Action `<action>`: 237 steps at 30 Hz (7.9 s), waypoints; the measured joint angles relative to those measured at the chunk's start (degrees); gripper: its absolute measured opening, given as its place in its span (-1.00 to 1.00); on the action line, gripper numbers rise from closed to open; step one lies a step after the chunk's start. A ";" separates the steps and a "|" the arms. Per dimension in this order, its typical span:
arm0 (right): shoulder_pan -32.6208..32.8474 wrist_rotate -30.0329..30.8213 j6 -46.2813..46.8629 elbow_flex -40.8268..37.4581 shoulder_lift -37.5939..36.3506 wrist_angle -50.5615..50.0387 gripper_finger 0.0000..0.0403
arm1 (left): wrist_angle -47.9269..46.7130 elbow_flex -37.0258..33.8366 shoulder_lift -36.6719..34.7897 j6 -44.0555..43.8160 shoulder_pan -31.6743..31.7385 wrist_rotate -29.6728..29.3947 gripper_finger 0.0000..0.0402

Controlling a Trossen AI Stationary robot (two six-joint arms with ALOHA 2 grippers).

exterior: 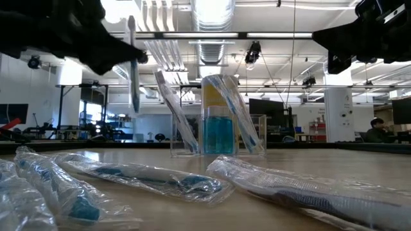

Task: Pick & Place toothbrushing station
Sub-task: Put the blue toothbrush into the transparent organizer, then put the purple toothbrush into the transparent organizer

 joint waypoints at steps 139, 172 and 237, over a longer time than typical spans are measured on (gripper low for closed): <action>-0.02 0.94 0.17 0.04 1.46 0.05 -0.96 | -13.27 21.48 14.93 1.15 -1.17 -24.55 -0.99; -0.02 0.96 2.99 0.04 1.46 0.64 -0.96 | -32.24 -1.18 -47.24 17.36 -12.64 -3.33 -1.00; 20.33 14.96 64.88 78.21 60.11 -86.40 -0.96 | -32.56 -13.40 -51.75 7.97 -9.78 6.48 -0.94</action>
